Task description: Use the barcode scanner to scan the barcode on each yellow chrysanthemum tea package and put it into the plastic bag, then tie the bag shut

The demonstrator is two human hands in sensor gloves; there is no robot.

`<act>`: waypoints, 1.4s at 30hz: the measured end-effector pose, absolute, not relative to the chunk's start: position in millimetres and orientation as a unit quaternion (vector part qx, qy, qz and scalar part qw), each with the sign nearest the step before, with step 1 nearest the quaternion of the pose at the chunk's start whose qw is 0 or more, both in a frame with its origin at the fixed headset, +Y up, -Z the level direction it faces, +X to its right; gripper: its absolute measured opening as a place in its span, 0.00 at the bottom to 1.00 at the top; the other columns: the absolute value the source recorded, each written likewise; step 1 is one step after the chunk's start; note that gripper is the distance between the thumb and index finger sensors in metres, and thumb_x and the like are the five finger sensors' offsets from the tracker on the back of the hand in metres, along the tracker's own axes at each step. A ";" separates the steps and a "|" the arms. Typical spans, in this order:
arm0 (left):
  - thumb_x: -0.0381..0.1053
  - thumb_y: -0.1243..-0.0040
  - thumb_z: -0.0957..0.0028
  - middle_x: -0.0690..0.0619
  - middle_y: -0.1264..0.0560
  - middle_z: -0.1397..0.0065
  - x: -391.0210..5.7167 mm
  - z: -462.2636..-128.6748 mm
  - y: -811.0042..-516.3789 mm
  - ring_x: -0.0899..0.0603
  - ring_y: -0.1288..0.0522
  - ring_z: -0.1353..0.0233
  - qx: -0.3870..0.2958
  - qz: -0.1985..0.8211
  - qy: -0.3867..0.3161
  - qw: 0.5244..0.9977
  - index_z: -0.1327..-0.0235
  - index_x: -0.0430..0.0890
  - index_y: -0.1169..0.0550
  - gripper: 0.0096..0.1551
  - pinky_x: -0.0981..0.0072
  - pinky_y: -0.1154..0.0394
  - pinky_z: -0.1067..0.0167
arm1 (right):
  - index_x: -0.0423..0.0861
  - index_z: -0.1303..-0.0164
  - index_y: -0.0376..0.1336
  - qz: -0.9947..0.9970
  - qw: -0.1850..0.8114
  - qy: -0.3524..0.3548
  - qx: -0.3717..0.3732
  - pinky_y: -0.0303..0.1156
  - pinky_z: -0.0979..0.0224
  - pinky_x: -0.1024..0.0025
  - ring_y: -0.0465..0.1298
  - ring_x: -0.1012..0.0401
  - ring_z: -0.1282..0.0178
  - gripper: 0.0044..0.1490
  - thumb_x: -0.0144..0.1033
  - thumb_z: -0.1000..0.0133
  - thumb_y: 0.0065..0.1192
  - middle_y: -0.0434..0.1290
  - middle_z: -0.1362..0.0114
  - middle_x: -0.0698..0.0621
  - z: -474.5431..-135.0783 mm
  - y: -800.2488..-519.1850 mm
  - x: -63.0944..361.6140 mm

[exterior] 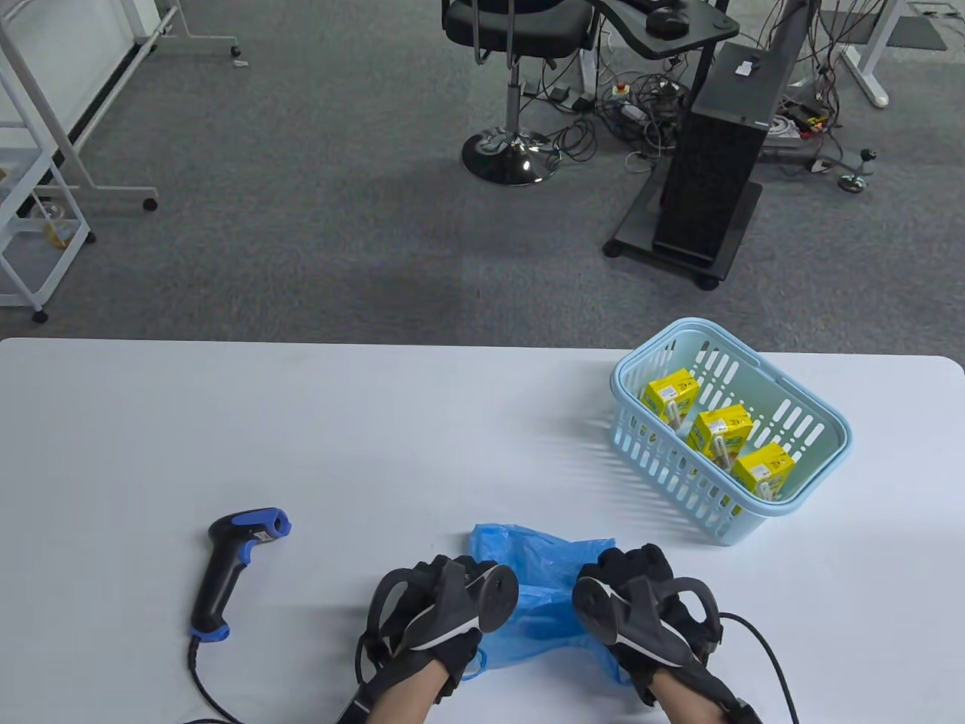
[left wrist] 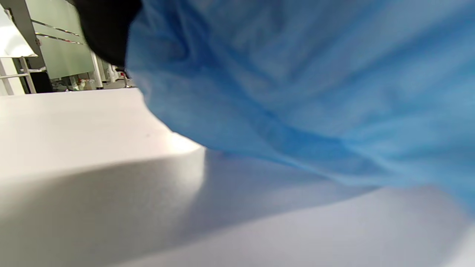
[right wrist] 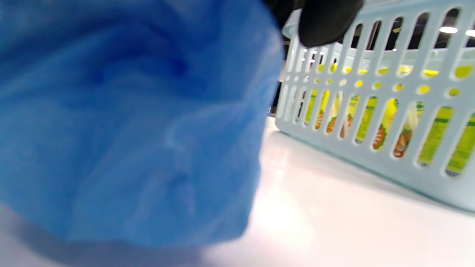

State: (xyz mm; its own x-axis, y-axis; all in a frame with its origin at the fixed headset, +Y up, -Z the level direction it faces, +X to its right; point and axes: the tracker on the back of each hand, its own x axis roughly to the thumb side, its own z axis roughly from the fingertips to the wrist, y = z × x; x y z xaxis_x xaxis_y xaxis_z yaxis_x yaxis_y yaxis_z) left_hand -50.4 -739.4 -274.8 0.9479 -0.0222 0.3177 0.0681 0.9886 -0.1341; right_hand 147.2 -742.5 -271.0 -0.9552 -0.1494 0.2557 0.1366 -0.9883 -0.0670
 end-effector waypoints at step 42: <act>0.43 0.32 0.50 0.47 0.29 0.24 -68.7 -281.5 -747.5 0.51 0.11 0.50 -0.098 0.143 -0.207 0.963 0.30 0.63 0.32 0.35 0.56 0.15 0.53 | 0.60 0.48 0.68 -0.991 0.059 0.018 -0.116 0.66 0.25 0.49 0.78 0.58 0.35 0.28 0.42 0.61 0.67 0.73 0.37 0.57 -274.2 -743.9 157.0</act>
State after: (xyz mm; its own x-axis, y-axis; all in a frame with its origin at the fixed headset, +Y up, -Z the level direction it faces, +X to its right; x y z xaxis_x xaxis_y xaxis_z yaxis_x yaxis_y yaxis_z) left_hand -68.7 -747.5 -281.5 0.8731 0.3157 0.3715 -0.2342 0.9399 -0.2483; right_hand 157.0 -743.9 -274.2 -0.9663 -0.1209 0.2272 0.1126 -0.9924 -0.0492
